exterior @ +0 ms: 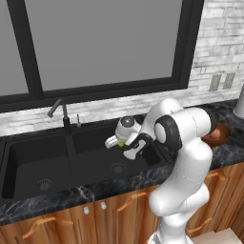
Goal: Pick the peachs from the cabinet and place them in one bowl. Pick the mango from the sink and place it in the other bowl.
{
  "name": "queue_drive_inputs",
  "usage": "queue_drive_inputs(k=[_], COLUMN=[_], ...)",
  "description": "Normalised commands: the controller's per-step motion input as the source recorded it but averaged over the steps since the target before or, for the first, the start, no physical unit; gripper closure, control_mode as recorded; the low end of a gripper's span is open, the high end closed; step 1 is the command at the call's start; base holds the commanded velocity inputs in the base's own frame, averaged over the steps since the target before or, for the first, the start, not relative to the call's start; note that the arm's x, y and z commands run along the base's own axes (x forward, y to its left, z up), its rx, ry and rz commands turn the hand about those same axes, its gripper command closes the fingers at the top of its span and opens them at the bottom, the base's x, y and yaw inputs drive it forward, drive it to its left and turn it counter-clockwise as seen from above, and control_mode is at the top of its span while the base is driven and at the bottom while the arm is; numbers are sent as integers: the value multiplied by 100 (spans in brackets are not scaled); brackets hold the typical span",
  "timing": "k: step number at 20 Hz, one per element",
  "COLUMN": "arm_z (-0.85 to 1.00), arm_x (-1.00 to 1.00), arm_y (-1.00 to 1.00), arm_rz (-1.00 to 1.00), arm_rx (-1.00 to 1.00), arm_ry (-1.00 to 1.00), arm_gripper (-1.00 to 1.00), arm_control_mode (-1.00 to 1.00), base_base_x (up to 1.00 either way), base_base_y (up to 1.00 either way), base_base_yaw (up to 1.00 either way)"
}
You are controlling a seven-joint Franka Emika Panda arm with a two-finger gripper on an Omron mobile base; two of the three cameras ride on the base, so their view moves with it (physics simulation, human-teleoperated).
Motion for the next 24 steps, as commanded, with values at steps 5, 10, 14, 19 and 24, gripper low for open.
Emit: queue_drive_inputs(k=[5,10,14,19,24], arm_z=[63,64,65,72,64], arm_x=[-25,-13,-3,0,-16], arm_y=[-3,-3,-1,0,0], arm_rz=[0,0,0,0,0], arm_rx=[4,1,0,0,-2], arm_ry=[4,15,25,17,7], arm_gripper=[100,100,100,100,100], arm_control_mode=[-100,-100,-100,-100,-100], base_base_x=[0,0,0,0,0], base_base_y=[0,0,0,0,0], base_base_yaw=[0,0,0,0,0])
